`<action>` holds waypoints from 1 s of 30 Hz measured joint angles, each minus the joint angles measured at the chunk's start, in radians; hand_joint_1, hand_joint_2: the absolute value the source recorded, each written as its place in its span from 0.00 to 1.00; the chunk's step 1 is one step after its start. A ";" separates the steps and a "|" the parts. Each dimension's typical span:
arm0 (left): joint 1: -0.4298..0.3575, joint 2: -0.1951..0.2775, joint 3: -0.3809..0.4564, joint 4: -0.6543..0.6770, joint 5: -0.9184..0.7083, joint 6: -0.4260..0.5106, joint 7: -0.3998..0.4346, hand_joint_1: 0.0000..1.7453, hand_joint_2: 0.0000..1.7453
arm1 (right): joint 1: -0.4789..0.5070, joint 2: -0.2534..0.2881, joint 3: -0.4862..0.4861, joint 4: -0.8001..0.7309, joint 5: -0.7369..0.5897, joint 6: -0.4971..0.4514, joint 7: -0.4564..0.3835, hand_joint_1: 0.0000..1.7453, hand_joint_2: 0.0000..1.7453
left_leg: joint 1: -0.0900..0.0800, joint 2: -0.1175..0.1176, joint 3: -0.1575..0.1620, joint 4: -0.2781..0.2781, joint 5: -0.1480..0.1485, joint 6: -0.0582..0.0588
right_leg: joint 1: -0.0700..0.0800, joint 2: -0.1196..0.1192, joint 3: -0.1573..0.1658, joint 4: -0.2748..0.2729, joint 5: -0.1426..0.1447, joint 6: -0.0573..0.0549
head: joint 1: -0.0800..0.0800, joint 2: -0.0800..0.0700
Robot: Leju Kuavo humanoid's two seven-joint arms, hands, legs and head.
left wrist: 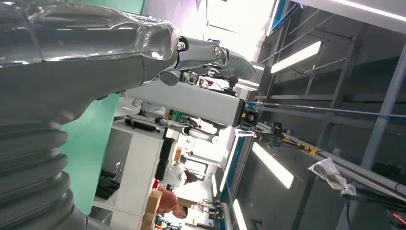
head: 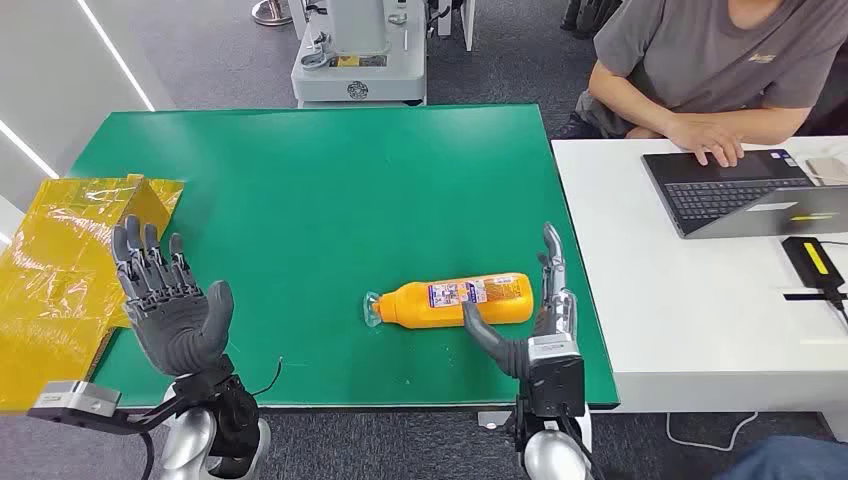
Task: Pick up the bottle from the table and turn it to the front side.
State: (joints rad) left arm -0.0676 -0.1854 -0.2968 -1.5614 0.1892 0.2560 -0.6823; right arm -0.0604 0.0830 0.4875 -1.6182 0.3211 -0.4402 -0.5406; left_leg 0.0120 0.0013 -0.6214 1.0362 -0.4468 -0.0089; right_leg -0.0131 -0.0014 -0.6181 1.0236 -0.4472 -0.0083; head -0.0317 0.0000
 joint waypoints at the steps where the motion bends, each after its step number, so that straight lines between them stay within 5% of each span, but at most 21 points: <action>1: -0.001 0.000 0.000 0.000 0.000 -0.002 0.000 0.00 1.00 | -0.010 -0.005 0.002 0.001 0.030 0.011 0.009 0.00 1.00 | 0.000 0.000 0.000 0.000 0.000 0.000 | 0.000 0.000 0.000 0.000 0.000 0.000 | 0.000 0.000; 6: -0.011 -0.003 0.000 0.000 0.000 -0.014 -0.001 0.00 1.00 | -0.100 -0.033 0.009 0.023 0.193 0.069 0.052 0.00 1.00 | 0.000 0.000 0.000 0.000 0.000 0.000 | 0.000 0.000 0.000 0.000 0.000 0.000 | 0.000 0.000; 14: -0.028 -0.004 0.000 0.000 0.006 -0.027 -0.002 0.00 1.00 | -0.232 -0.068 0.022 0.114 0.266 0.150 0.105 0.00 1.00 | 0.000 0.000 -0.001 0.000 0.000 0.000 | 0.000 0.000 0.000 0.000 0.001 0.000 | 0.000 0.000; 23: -0.064 -0.006 -0.013 0.002 0.020 -0.080 0.002 0.00 1.00 | -0.525 -0.133 0.095 0.370 0.383 0.405 0.195 0.00 1.00 | 0.000 0.001 -0.001 0.001 0.002 0.001 | 0.000 0.000 -0.001 0.000 0.002 -0.001 | 0.000 0.000; 30: -0.089 -0.009 -0.018 0.007 0.014 -0.111 0.010 0.00 1.00 | -0.741 -0.165 0.174 0.639 0.335 0.680 0.134 0.00 1.00 | 0.000 0.001 -0.001 0.001 0.003 0.001 | 0.000 0.001 -0.001 0.000 0.003 -0.001 | 0.000 0.000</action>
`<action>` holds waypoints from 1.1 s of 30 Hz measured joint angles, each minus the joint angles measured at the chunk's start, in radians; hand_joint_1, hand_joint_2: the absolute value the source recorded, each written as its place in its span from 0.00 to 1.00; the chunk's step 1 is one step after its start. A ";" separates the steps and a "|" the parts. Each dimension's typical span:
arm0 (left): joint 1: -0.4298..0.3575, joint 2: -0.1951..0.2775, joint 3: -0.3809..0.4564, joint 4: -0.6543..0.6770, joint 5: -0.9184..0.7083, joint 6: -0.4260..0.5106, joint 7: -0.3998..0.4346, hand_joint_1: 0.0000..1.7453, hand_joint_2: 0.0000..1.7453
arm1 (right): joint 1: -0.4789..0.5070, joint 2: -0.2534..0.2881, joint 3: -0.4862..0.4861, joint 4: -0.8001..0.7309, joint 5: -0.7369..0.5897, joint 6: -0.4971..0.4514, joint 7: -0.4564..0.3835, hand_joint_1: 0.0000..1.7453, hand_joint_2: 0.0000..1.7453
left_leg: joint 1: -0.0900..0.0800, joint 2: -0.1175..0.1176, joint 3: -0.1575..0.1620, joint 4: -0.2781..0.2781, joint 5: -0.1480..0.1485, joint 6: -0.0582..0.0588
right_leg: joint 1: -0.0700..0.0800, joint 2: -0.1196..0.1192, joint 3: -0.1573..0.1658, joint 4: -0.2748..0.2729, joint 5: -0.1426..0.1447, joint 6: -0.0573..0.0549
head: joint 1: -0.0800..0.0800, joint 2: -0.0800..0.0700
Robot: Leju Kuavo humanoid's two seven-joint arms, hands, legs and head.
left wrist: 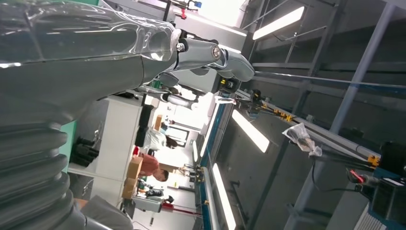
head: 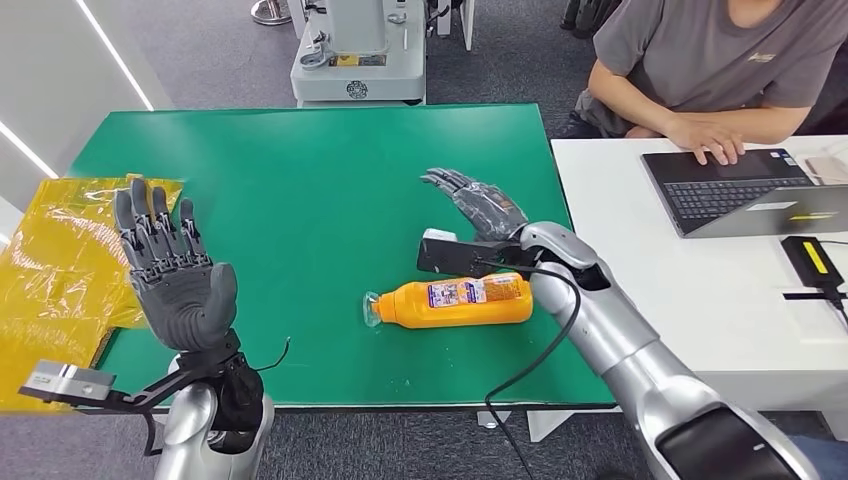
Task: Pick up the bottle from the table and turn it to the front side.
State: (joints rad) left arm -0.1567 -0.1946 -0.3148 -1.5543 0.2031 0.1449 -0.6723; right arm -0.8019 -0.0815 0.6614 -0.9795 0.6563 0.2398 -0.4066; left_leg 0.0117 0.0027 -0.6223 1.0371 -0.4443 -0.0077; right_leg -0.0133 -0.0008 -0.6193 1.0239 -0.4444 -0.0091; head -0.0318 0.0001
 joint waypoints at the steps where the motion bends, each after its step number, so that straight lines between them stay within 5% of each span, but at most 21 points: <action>1: -0.003 0.000 0.000 0.002 0.000 0.000 0.000 0.00 1.00 | -0.033 0.000 0.017 0.045 -0.009 0.032 -0.012 0.00 1.00 | 0.000 0.000 0.000 0.000 0.000 0.000 | 0.000 0.000 0.000 0.000 0.000 0.000 | 0.000 0.000; 10: -0.007 0.004 -0.001 0.004 0.007 0.037 -0.001 0.00 1.00 | -0.222 0.046 0.153 0.357 -0.082 0.204 -0.084 0.00 1.00 | 0.000 -0.001 0.000 0.000 0.000 0.000 | 0.000 0.000 0.000 0.000 0.000 0.000 | 0.000 0.000; 33: 0.045 0.035 -0.003 -0.021 0.020 0.113 -0.009 0.00 1.00 | -0.241 0.104 0.299 0.559 -0.134 0.159 -0.088 0.00 1.00 | 0.000 -0.002 0.000 0.000 0.000 0.000 | 0.000 0.000 0.000 0.000 0.000 0.000 | 0.000 0.000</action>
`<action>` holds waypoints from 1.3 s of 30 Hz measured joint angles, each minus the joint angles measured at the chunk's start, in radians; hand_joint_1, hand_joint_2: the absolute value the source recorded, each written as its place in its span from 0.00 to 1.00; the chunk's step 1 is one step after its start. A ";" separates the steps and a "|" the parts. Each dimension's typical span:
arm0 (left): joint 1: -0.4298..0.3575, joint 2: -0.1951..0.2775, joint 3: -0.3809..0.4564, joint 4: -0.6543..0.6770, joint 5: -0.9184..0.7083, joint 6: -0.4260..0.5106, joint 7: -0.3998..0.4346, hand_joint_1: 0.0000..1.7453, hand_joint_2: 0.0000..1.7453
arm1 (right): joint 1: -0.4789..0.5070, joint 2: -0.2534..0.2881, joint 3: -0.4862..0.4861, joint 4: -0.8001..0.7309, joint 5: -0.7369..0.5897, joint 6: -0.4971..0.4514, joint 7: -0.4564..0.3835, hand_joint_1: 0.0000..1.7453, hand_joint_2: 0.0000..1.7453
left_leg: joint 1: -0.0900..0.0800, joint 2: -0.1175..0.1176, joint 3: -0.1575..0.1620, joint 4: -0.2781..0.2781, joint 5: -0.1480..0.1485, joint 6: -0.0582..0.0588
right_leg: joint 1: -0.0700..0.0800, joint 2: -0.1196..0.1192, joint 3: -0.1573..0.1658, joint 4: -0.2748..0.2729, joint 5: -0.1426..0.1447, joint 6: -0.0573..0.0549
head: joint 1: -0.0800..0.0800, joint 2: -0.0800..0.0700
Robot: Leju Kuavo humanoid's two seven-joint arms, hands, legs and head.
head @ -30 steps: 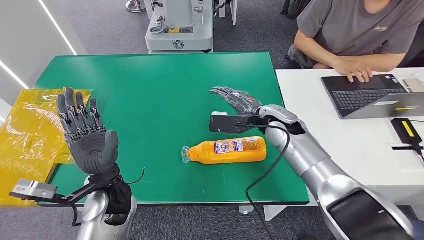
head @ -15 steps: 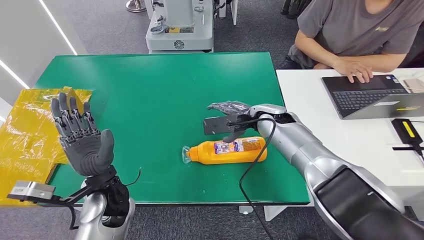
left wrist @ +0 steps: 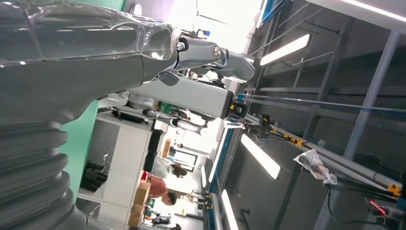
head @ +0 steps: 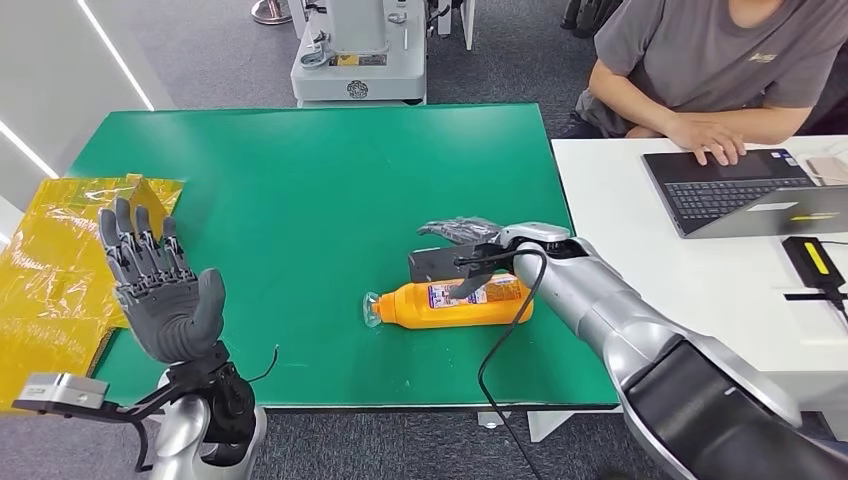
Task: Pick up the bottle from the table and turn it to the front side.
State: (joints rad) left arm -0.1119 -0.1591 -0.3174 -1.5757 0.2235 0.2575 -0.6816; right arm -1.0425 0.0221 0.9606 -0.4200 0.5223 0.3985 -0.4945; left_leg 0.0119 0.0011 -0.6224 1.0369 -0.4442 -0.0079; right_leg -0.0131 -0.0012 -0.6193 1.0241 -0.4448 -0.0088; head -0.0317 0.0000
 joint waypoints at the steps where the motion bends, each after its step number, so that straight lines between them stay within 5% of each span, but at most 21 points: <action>1: 0.002 0.000 0.000 -0.002 -0.002 0.000 0.001 0.00 1.00 | 0.000 0.000 0.002 0.002 0.000 0.000 0.006 0.00 1.00 | 0.000 0.000 0.000 0.000 0.000 0.000 | 0.000 0.000 0.000 0.000 0.000 0.000 | 0.000 0.000; 16: 0.046 -0.011 0.000 -0.070 -0.047 -0.020 0.052 0.00 1.00 | 0.079 -0.024 0.044 -0.006 0.028 -0.142 0.113 0.00 1.00 | 0.000 0.002 0.006 0.000 -0.002 0.000 | 0.000 0.002 0.005 -0.001 -0.001 0.000 | 0.000 0.000; 38: 0.053 -0.021 -0.012 -0.076 -0.052 -0.026 0.069 0.00 1.00 | 0.147 -0.062 0.053 -0.015 0.040 -0.153 0.144 0.00 1.00 | 0.000 0.002 0.006 0.000 0.000 0.000 | 0.000 0.002 0.005 -0.001 0.001 0.002 | 0.000 0.000; 39: 0.052 -0.021 -0.014 -0.076 -0.051 -0.025 0.071 0.00 1.00 | 0.147 -0.062 0.053 -0.015 0.041 -0.152 0.146 0.25 1.00 | 0.000 0.001 0.006 0.000 0.000 0.000 | 0.000 0.002 0.005 -0.001 0.001 0.002 | 0.000 0.000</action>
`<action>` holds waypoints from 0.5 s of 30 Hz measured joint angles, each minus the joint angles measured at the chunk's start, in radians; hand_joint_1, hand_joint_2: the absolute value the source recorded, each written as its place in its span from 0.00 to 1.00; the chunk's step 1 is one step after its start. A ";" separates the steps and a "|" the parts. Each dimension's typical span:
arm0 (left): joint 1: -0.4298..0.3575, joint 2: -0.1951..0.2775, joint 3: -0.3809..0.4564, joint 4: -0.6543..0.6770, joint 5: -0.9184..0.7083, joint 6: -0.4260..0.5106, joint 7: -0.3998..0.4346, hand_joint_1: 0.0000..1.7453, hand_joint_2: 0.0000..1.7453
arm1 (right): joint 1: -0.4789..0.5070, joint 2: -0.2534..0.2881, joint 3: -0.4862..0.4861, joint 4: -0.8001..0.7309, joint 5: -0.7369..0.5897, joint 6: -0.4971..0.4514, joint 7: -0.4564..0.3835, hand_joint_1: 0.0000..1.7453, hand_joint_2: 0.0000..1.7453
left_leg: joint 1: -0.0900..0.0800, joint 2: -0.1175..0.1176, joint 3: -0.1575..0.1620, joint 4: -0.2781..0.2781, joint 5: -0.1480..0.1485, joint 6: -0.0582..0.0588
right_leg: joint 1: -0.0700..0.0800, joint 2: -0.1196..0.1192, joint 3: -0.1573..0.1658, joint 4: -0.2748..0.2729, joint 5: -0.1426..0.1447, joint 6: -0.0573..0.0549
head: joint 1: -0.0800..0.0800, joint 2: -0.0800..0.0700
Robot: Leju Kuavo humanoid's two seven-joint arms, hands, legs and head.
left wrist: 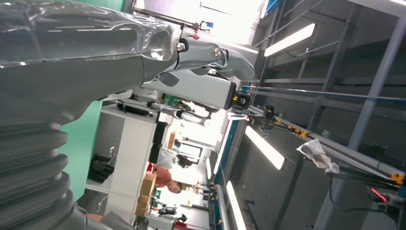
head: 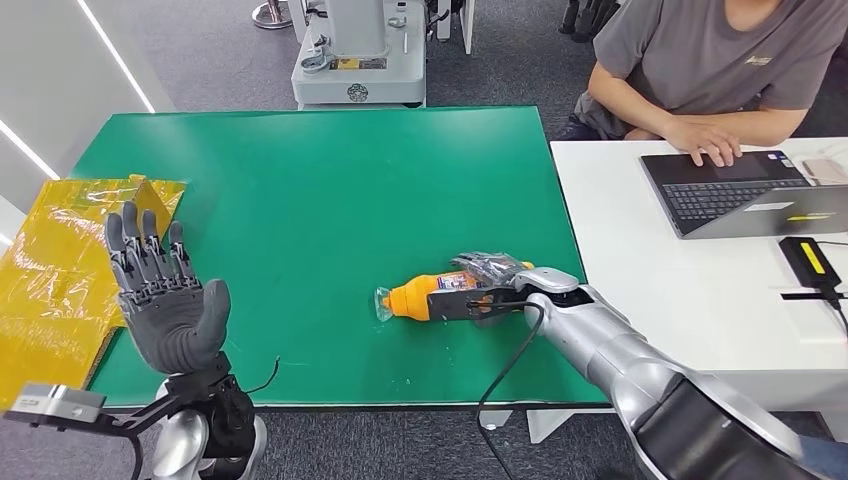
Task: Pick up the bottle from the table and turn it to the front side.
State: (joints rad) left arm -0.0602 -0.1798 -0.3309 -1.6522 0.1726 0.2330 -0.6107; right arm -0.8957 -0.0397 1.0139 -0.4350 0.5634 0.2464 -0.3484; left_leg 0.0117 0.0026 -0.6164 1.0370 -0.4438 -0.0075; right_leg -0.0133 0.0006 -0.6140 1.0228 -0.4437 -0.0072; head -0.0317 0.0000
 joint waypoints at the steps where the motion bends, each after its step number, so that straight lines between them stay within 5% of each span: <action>1: -0.002 0.000 -0.002 0.000 0.001 0.001 0.001 0.00 1.00 | 0.000 0.000 0.000 0.000 0.001 0.001 0.001 0.50 1.00 | 0.000 0.000 0.000 0.000 0.000 0.000 | 0.000 0.000 0.000 0.000 0.000 0.000 | 0.000 0.000; 3: -0.006 0.000 -0.006 0.000 0.004 0.005 0.002 0.00 1.00 | -0.001 0.000 0.001 -0.001 0.002 0.003 0.003 1.00 1.00 | 0.000 0.000 0.000 0.000 0.000 0.000 | 0.000 0.000 0.000 0.000 0.000 0.000 | 0.000 0.000; 15: -0.014 0.000 -0.010 0.000 0.012 0.017 0.002 0.00 1.00 | -0.002 0.000 0.004 -0.004 0.015 -0.039 0.006 1.00 1.00 | 0.000 0.000 0.000 0.000 0.000 0.000 | 0.000 0.000 0.000 0.000 0.000 0.000 | 0.000 0.000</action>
State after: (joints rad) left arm -0.0743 -0.1797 -0.3407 -1.6522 0.1843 0.2500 -0.6085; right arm -0.8981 -0.0397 1.0180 -0.4391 0.5788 0.2073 -0.3428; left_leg 0.0117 0.0024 -0.6168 1.0369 -0.4439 -0.0076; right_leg -0.0133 0.0005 -0.6142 1.0230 -0.4437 -0.0072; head -0.0317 0.0000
